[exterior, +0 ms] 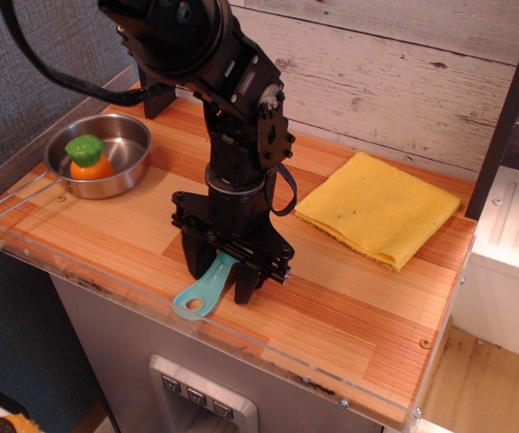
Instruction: Put the scrubber on top of the yellow cloth.
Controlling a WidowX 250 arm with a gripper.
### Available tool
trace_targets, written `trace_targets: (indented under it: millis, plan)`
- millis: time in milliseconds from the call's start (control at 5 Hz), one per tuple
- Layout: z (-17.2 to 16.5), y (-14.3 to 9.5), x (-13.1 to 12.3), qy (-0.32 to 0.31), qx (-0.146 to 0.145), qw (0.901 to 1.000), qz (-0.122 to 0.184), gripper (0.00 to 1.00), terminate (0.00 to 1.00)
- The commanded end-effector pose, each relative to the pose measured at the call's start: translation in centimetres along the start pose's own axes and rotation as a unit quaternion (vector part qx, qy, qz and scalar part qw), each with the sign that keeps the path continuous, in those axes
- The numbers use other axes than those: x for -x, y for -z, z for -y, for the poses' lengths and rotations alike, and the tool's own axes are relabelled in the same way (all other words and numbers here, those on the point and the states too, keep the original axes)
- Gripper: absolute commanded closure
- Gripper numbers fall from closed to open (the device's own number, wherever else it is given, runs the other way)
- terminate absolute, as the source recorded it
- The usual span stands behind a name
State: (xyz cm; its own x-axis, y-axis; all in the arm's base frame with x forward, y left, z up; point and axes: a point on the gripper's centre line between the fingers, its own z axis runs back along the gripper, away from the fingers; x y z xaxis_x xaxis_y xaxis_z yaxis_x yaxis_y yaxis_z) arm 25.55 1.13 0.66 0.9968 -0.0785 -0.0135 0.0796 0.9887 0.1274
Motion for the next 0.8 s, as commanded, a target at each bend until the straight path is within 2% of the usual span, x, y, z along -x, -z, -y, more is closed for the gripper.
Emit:
trace_targets:
  millis: [0, 200, 400, 600]
  plan:
    - [-0.2, -1.4, 0.3, 0.005, -0.006, 0.9997, 0.024, 1.00, 0.00]
    - [0.1, -3.5, 0.0, 0.012, -0.001, 0.9990, 0.044, 1.00, 0.00]
    - [0.9, -7.6, -1.7, 0.014, 0.015, 0.9972, 0.072, 1.00, 0.00]
    - [2.3, -9.3, -5.3, 0.016, 0.034, 0.9954, 0.088, 1.00, 0.00]
